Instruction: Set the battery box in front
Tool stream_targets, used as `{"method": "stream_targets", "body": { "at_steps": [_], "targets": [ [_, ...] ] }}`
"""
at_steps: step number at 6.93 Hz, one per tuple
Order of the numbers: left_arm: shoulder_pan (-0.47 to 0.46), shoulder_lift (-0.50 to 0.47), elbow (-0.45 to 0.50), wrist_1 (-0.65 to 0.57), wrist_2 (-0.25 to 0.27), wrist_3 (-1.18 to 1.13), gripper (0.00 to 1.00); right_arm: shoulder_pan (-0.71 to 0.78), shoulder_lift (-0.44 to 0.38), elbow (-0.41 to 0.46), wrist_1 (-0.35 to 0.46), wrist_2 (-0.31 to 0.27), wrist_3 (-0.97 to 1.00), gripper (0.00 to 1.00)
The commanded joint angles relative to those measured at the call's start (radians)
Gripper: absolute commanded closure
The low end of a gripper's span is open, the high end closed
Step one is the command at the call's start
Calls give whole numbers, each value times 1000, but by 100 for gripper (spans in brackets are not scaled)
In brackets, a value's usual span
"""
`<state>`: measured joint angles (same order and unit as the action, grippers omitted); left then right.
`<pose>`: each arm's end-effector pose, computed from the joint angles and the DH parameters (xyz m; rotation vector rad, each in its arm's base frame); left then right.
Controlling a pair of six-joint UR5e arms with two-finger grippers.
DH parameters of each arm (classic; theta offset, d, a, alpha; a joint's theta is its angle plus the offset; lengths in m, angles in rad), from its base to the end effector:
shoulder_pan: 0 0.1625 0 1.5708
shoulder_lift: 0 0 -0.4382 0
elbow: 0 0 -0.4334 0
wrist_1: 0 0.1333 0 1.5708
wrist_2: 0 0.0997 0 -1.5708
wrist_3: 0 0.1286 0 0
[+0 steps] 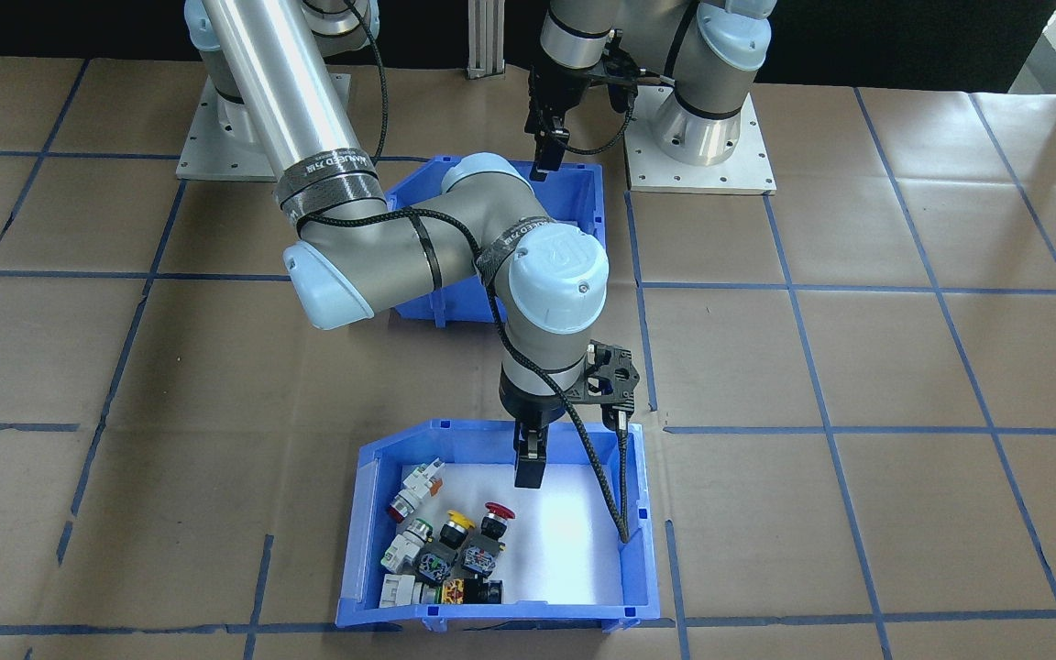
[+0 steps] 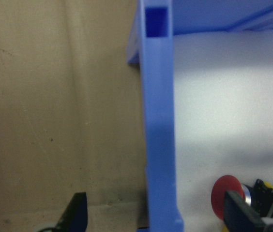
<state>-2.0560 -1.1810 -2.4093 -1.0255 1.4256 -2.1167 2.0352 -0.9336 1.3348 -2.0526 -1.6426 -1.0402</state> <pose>-0.2908 -0.2259 0.2628 2.1812 -2.0672 -0.1719 0.4555 -0.6323 0.2256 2.0800 -2.2289 0.0868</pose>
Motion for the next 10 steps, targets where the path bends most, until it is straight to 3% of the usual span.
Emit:
{"method": "stream_targets", "body": {
  "at_steps": [1, 3, 4, 6, 7, 8, 10],
  "targets": [
    [-1, -18, -16, 28, -2, -17, 0, 2, -2, 0, -3, 1, 5, 36],
    [-12, -107, -16, 102, -4, -20, 1, 0, -14, -3, -3, 7, 2, 76],
    [-35, -129, -16, 114, -4, -35, 5, -1, -36, -3, 5, 4, 2, 89],
    [-44, -161, -14, 166, -4, -40, 19, -29, -97, 10, 15, -3, -12, 99],
    [-46, -175, -14, 188, -4, -40, 31, -58, -123, 15, 55, -8, -24, 100],
    [-47, -175, -14, 189, -4, -37, 50, -108, -154, 15, 96, -11, -71, 100],
    [-49, -169, -19, 226, -2, -31, 95, -226, -209, 46, 143, -109, -232, 100]
  ]
}}
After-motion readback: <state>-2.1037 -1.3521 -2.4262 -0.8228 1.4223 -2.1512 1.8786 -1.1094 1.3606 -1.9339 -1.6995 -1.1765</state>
